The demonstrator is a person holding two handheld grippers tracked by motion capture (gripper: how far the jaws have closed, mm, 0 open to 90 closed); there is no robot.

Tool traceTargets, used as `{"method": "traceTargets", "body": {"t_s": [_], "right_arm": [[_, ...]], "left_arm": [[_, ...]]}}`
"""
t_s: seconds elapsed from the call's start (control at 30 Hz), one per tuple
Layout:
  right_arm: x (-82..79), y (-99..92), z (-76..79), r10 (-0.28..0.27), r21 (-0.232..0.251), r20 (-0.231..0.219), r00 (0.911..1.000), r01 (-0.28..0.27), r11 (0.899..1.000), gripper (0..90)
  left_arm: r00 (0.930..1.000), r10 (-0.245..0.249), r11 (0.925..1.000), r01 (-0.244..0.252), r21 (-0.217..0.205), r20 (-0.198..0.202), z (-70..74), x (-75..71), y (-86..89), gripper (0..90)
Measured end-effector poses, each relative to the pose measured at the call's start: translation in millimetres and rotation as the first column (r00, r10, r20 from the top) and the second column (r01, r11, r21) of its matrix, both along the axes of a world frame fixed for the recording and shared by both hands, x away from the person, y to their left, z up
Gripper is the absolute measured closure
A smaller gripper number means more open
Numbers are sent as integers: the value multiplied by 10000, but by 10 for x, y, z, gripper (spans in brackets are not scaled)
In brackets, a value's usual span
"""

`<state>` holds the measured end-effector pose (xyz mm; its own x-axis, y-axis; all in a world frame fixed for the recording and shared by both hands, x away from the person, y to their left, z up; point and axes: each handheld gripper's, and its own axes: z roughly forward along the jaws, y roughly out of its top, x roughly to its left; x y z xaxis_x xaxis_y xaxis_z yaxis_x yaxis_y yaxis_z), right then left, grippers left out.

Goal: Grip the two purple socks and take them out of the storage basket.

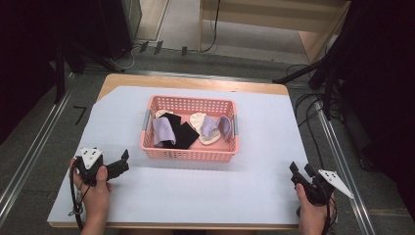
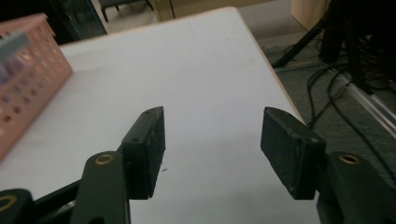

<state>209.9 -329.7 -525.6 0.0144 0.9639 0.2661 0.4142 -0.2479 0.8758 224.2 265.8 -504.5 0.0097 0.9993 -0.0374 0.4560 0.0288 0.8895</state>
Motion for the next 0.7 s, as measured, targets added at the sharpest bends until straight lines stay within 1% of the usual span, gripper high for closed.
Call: {"method": "traceTargets", "body": {"t_s": [0.03, 0.07, 0.1, 0.13, 0.17, 0.2, 0.23, 0.27, 0.3, 0.33, 0.37, 0.4, 0.43, 0.47, 0.5, 0.53, 0.57, 0.6, 0.63, 0.67, 0.7], "right_arm": [[-3, 15, 15, -6, 211, 105, 9999, 3, 9998, 421], [-4, 35, 36, 0, 208, 243, 9997, -5, 9998, 433], [-7, 60, 66, 73, 259, 399, 9992, -84, 9996, 454], [-5, 86, 96, 178, 450, 618, 9979, -206, 9988, 468], [-5, 86, 96, 178, 450, 618, 9979, -206, 9988, 468], [0, 118, 131, 302, 585, 747, 9967, -346, 9977, 483], [24, 205, 204, 545, 375, 830, 9951, -578, 9976, 498], [31, 237, 228, 613, 333, 795, 9949, -641, 9974, 498], [42, 275, 256, 700, 200, 810, 9943, -719, 9972, 499], [50, 320, 287, 760, 205, 793, 9939, -778, 9968, 499], [50, 320, 287, 760, 205, 793, 9939, -778, 9968, 499], [70, 400, 340, 944, 160, 772, 9925, -959, 9953, 498], [78, 443, 369, 1042, 98, 717, 9920, -1052, 9944, 497], [78, 443, 369, 1042, 98, 717, 9920, -1052, 9944, 497], [101, 544, 436, 1270, 66, 640, 9898, -1276, 9918, 495], [118, 574, 457, 1383, 12, 673, 9881, -1386, 9903, 494], [118, 574, 457, 1383, 12, 673, 9881, -1386, 9903, 494], [139, 617, 484, 1558, 20, 684, 9854, -1563, 9877, 494], [174, 685, 531, 1754, -24, 694, 9821, -1756, 9845, 493], [210, 763, 580, 1863, -34, 644, 9804, -1865, 9824, 489], [210, 763, 580, 1863, -34, 644, 9804, -1865, 9824, 489]], "left_arm": [[10000, -80, 10000, 81, -30, 25, -2, 2, -3, 2], [9998, -209, 9998, 209, 15, 30, 0, -3, -1, 2], [9998, -209, 9998, 209, 15, 30, 0, -3, -1, 2], [9991, -401, 9992, 400, 67, 118, -2, -10, -9, 4], [9991, -401, 9992, 400, 67, 118, -2, -10, -9, 13], [9987, -479, 9988, 477, 110, 150, -1, -15, -16, 13], [9984, -565, 9982, 563, 197, 96, 4, -24, -18, 24], [9983, -557, 9983, 554, 191, 188, -1, -22, -24, 24], [9983, -557, 9983, 554, 191, 188, -1, -22, -24, 24], [9982, -576, 9982, 573, 189, 155, 0, -22, -25, 24], [9982, -576, 9982, 573, 189, 155, 0, -22, -25, 24], [9982, -580, 9982, 578, 170, 125, 1, -19, -19, 24], [9986, -524, 9984, 522, 194, 100, 1, -17, -18, 24], [9986, -524, 9984, 522, 194, 100, 1, -17, -18, 22], [9989, -467, 9988, 466, 171, 88, 0, -13, -20, 3], [9990, -445, 9989, 445, 175, -19, 2, -8, -21, 0], [9990, -445, 9989, 445, 175, -19, 2, -8, -21, 0], [9983, -547, 9980, 553, 294, -223, 5, 4, -22, 0], [9979, -534, 9975, 550, 450, -370, 5, 15, -37, 0], [9967, -654, 9949, 689, 735, -479, -1, 23, -69, 0], [9967, -654, 9949, 689, 735, -479, -1, 23, -69, 0]]}}
